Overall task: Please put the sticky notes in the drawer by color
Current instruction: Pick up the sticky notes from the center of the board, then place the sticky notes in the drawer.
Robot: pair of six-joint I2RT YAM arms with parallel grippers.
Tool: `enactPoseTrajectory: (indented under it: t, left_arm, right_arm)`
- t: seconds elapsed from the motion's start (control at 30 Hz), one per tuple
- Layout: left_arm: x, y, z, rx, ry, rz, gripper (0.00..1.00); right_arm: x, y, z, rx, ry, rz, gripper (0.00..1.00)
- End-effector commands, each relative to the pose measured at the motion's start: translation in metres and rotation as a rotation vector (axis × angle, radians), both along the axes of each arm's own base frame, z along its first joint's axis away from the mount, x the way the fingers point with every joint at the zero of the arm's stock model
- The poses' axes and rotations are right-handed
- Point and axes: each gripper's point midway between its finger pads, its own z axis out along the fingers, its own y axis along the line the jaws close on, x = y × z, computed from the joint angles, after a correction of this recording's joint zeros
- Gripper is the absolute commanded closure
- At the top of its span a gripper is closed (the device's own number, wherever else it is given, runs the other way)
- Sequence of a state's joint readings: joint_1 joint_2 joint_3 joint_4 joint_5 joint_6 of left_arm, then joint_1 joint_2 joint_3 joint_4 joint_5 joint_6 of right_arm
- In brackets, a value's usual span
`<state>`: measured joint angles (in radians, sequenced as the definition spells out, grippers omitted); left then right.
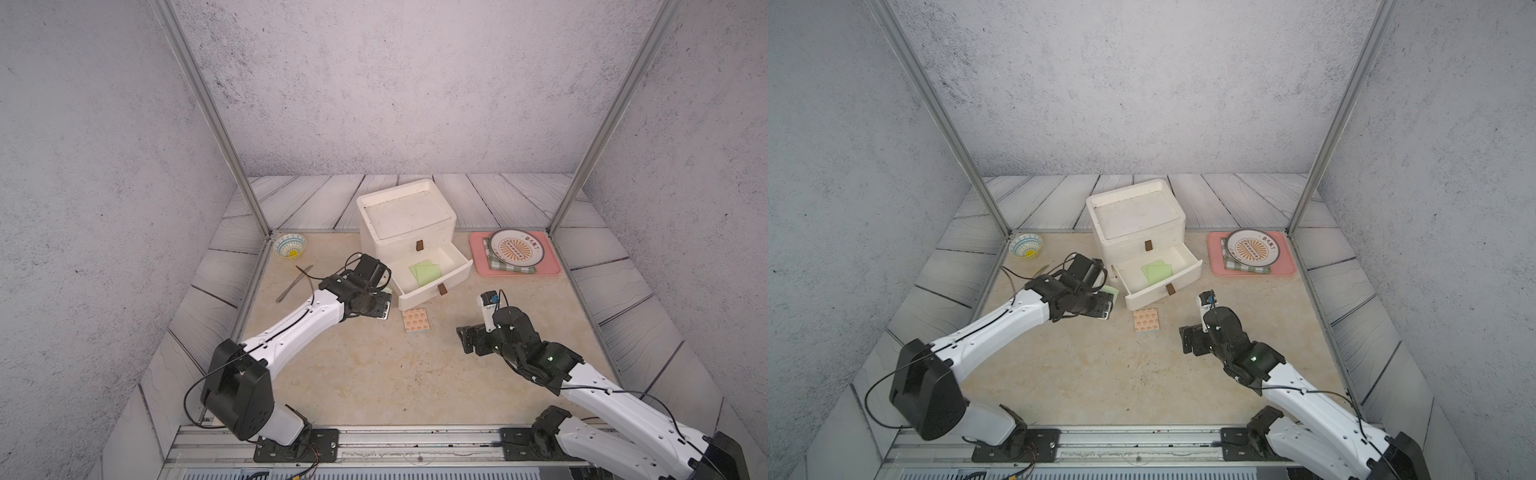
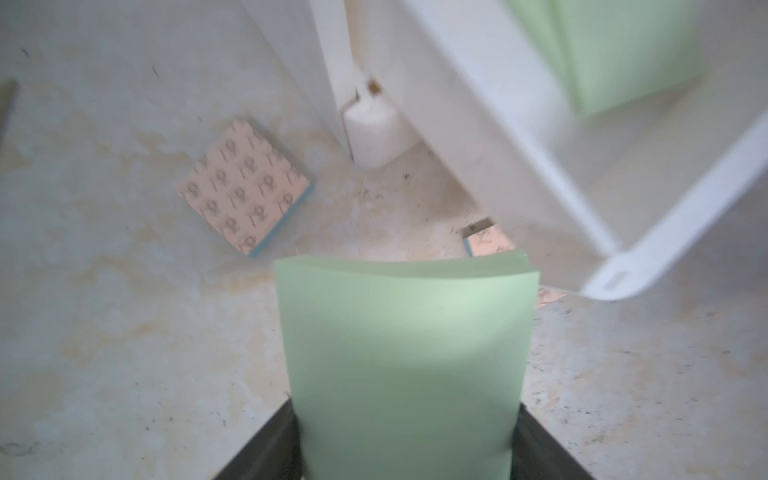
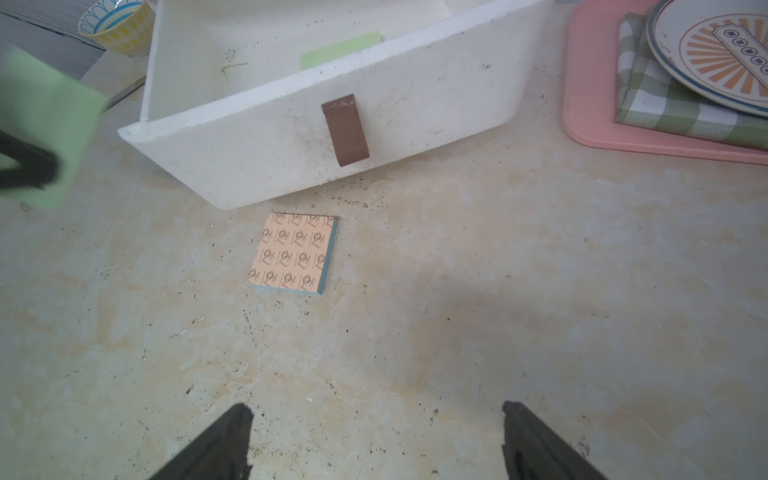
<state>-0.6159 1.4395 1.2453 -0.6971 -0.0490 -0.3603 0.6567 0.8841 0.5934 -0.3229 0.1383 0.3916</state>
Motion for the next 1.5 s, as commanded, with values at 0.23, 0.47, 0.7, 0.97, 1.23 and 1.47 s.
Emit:
enactPoseTrajectory:
  t: [0.23,0.47,0.7,0.97,1.23,1.47]
  left_arm:
    - [0.042,-0.055,0.081,-0.041,-0.143,-0.166,0.27]
    - [0.08,-0.113,0.047,0.04,-0.121,-0.254,0.24]
    - [0.101,-0.131,0.016,0.085,-0.105,-0.27,0.22]
    - [0.102,-0.131,0.002,0.112,-0.081,-0.269,0.05]
    - [0.099,-0.128,0.064,0.056,-0.157,-0.262,0.01]
    - [0.137,-0.108,0.182,0.004,-0.431,-0.194,0.07]
  right_arm:
    - [0.0,-0.003,-0.001,0.013,-0.003,-0.019,0.05]
    - [-0.002,-0.007,-0.001,0.011,-0.005,-0.031,0.05]
    - [-0.005,-0.01,0.0,0.011,-0.005,-0.034,0.05]
    - [-0.006,-0.009,-0.002,0.019,0.0,-0.034,0.05]
    - [0.005,-0.002,-0.006,0.023,-0.006,-0.037,0.05]
    - [0.032,0.029,-0.01,0.045,0.025,0.003,0.05]
